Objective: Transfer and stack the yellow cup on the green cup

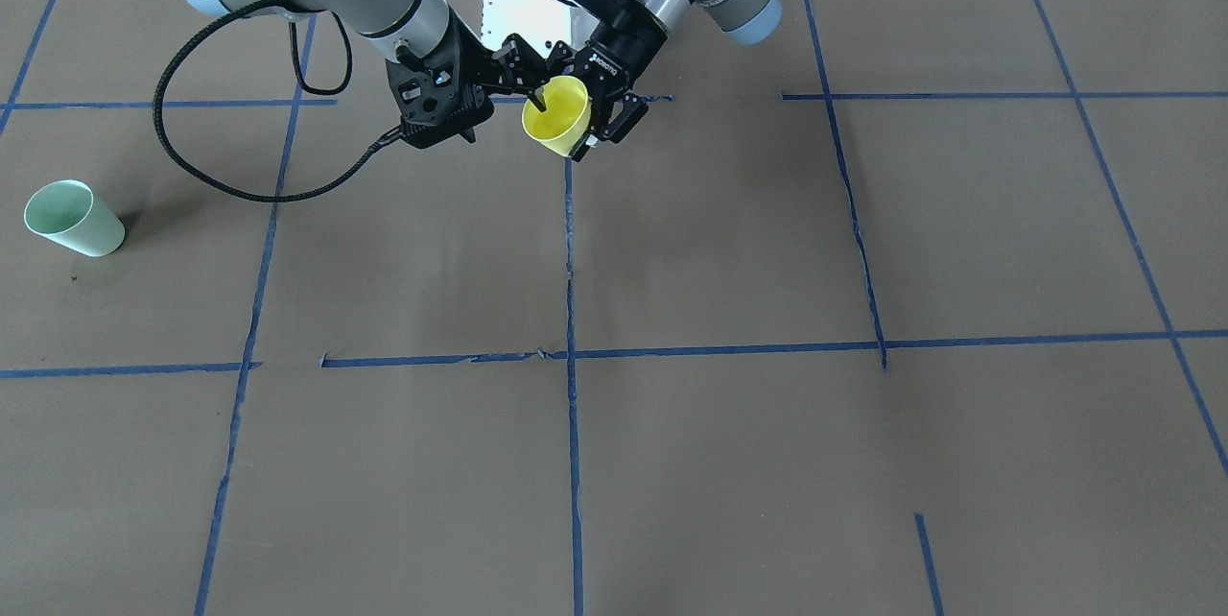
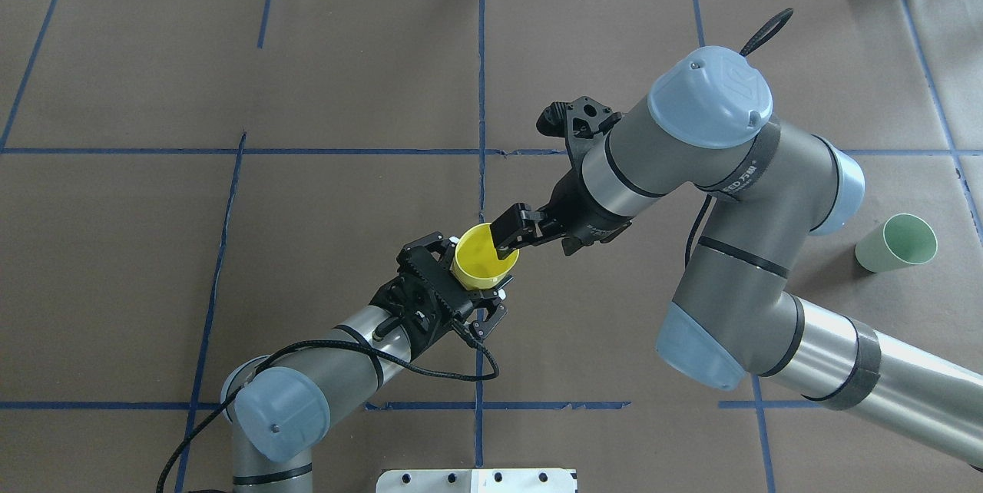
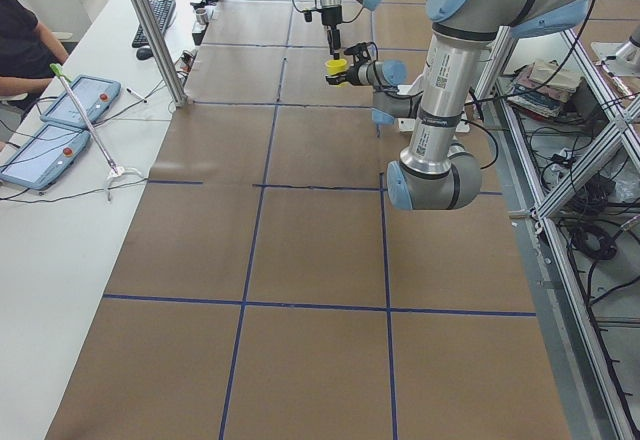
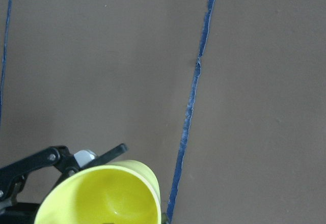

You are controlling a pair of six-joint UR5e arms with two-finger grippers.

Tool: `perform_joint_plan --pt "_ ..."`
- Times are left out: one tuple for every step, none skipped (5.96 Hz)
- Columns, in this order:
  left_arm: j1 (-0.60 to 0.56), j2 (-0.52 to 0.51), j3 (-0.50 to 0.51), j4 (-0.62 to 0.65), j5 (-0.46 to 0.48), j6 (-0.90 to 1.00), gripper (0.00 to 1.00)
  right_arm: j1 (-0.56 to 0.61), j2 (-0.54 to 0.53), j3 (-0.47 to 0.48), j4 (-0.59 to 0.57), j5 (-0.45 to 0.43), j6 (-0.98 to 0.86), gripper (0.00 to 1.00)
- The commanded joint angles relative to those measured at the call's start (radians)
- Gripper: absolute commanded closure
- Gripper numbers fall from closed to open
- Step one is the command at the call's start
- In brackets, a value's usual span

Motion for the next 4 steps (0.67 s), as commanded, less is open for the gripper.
perform_joint_plan --pt "0.002 -0.003 0.003 0.001 0.000 0.001 0.71 -0.010 0.018 -0.009 0.000 -0.031 -0.001 0.14" --pt "0.003 -0.005 0.005 0.001 0.000 -0.001 0.71 -0.010 0.030 -0.020 0.002 -0.030 -0.003 0.19" --pt "0.005 -0.009 0.003 0.001 0.000 -0.002 0.69 -0.014 0.044 -0.032 0.012 -0.033 -0.003 0.22" --pt "0.005 -0.020 0.005 0.001 0.000 -0.001 0.68 -0.023 0.044 -0.072 0.073 -0.033 -0.003 0.22"
